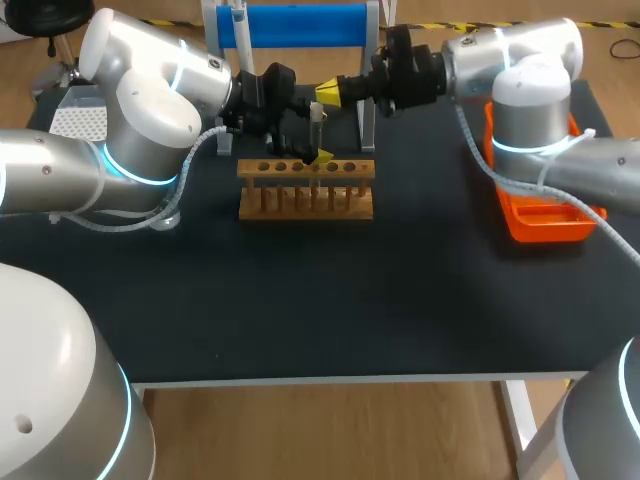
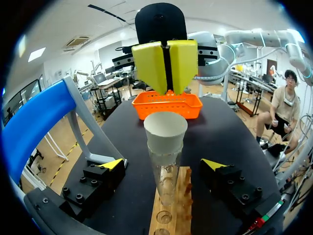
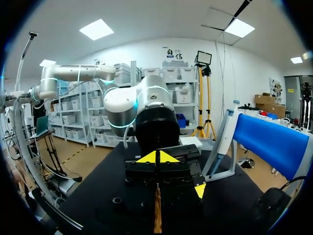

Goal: Invert the test tube, pick up the pipette, mount the tip to pipette, aspirate from beaker and dispense into the tube, eject the tip, return the pipette, and cap with the stopper.

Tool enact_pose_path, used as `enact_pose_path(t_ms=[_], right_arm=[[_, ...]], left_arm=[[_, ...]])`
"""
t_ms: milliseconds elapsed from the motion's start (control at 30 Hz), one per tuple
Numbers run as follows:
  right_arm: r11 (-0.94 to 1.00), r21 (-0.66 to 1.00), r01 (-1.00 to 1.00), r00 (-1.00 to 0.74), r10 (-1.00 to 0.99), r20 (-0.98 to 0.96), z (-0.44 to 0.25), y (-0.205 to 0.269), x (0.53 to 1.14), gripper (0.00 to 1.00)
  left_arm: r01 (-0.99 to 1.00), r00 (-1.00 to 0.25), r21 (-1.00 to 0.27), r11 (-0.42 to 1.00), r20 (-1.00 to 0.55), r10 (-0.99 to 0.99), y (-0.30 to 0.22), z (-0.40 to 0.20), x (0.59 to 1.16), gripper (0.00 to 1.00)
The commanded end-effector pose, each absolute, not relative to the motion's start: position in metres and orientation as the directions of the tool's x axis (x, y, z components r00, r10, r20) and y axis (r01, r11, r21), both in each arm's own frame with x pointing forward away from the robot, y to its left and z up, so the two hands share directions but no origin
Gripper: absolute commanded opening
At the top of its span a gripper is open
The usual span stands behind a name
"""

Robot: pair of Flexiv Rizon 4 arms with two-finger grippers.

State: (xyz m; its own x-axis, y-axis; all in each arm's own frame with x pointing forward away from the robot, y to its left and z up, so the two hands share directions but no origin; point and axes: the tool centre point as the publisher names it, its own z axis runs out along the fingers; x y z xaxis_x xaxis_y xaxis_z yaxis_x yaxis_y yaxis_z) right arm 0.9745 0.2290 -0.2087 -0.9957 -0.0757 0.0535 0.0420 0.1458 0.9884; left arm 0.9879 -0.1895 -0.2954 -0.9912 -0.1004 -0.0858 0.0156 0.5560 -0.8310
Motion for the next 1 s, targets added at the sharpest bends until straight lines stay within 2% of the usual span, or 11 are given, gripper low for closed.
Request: enact_pose_path(t_ms=[33, 1000], right_arm=[[0.147, 0.988, 0.043, -0.995, -0.083, 0.056, -0.212, 0.234, 0.977, 0.0], [0.207, 0.972, 0.109, -0.99, -0.065, 0.125, -0.251, 0.243, 0.968, 0.0]], left_arm=[[0.014, -0.992, -0.829, 0.558, -0.083, -0.098, -0.19, -0.295, 0.989, 1.0], [0.014, -0.992, -0.829, 0.558, -0.083, -0.098, -0.19, -0.295, 0.989, 1.0]])
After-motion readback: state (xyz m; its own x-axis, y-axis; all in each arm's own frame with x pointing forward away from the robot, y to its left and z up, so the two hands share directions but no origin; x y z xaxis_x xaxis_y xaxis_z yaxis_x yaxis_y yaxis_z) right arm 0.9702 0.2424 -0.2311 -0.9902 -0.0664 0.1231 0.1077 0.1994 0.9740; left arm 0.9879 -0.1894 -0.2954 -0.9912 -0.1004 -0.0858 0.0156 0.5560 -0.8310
